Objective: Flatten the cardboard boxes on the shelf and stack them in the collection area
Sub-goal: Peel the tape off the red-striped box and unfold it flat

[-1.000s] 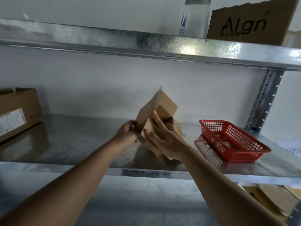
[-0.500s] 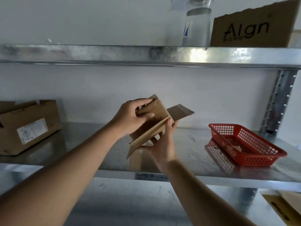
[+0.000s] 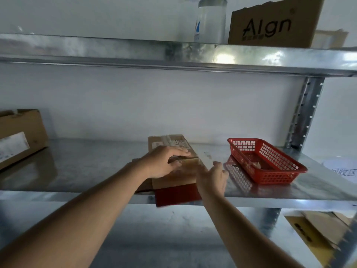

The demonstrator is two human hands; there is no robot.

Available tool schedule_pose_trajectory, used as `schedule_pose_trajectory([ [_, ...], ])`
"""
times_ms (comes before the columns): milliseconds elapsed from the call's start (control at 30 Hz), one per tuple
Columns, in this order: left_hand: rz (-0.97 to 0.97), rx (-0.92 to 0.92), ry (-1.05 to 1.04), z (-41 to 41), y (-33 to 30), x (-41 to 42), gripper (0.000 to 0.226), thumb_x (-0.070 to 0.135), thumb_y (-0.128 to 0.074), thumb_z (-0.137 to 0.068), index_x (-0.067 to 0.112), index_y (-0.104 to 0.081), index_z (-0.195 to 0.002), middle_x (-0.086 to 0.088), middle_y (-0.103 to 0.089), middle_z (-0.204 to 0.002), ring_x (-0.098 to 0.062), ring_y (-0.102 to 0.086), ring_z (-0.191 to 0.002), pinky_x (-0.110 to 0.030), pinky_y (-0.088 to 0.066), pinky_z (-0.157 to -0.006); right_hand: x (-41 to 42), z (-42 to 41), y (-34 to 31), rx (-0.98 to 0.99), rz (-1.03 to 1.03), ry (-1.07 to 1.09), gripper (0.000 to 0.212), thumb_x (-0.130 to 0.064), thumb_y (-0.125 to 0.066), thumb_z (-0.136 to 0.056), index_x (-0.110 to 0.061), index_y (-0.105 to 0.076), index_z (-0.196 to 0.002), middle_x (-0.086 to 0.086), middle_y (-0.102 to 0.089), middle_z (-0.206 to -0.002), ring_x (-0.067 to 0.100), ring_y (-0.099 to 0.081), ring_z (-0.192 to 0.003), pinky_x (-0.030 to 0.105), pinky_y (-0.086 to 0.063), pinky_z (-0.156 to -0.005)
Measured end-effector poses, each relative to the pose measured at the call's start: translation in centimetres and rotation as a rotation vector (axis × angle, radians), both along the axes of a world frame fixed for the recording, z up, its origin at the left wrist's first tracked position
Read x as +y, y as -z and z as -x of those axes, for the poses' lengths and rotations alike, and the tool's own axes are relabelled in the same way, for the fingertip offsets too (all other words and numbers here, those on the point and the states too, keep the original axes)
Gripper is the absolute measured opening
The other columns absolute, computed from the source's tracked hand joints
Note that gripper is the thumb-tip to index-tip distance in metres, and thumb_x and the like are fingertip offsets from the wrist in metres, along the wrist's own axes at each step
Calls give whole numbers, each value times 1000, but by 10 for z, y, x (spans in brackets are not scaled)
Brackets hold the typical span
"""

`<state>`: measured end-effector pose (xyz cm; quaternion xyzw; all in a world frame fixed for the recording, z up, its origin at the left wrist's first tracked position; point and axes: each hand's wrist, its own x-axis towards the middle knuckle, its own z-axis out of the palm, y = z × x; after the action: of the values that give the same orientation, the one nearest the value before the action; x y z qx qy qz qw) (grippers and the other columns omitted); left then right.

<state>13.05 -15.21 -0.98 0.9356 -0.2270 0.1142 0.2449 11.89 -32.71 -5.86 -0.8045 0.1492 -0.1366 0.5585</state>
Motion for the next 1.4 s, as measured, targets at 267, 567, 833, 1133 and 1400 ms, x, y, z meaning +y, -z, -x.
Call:
schedule_pose_trajectory([
  [267, 8, 115, -56, -11, -2, 3, 49, 26, -78, -92, 41, -64, -137, 16, -51, -154, -14, -42, -145, -45, -34, -123, -15, -8, -9, -300, 213, -343, 31, -36, -84, -83, -36, -74, -112, -20, -72, -90, -2, -64, -77, 11, -41, -53],
  [567, 78, 234, 13, -15, -13, 13, 28, 33, -66, -100, 50, -71, -122, 37, -54, -140, -4, -38, -145, -48, -25, -126, -35, -11, -10, -464, 427, -321, 19, -6, -77, -89, -23, -83, -97, -29, -59, -64, -17, -61, -68, 4, -42, -53],
  [833, 23, 250, -23, -24, -16, 4, 32, 31, -54, -106, 47, -67, -132, 15, -41, -158, -14, -29, -151, -38, -18, -124, -42, -11, -11, -528, 626, -250, 20, -14, -66, -100, -24, -82, -97, -5, -78, -84, 12, -68, -66, 32, -58, -55],
  [1133, 66, 317, -56, -26, -14, 5, 30, 40, -51, -107, 56, -65, -129, 18, -33, -164, -18, -23, -155, -39, -17, -121, -39, -21, -5, -519, 726, -349, 15, -23, -49, -108, -16, -62, -109, -1, -66, -102, 16, -60, -69, 26, -48, -50],
  [1400, 52, 327, -94, -30, -16, 3, 28, 48, -49, -106, 63, -63, -126, 17, -44, -155, -14, -47, -135, -32, -42, -104, -45, -19, -22, -501, 937, -318, 6, -16, -51, -102, -20, -48, -99, -4, -55, -93, 20, -58, -62, 32, -50, -49],
])
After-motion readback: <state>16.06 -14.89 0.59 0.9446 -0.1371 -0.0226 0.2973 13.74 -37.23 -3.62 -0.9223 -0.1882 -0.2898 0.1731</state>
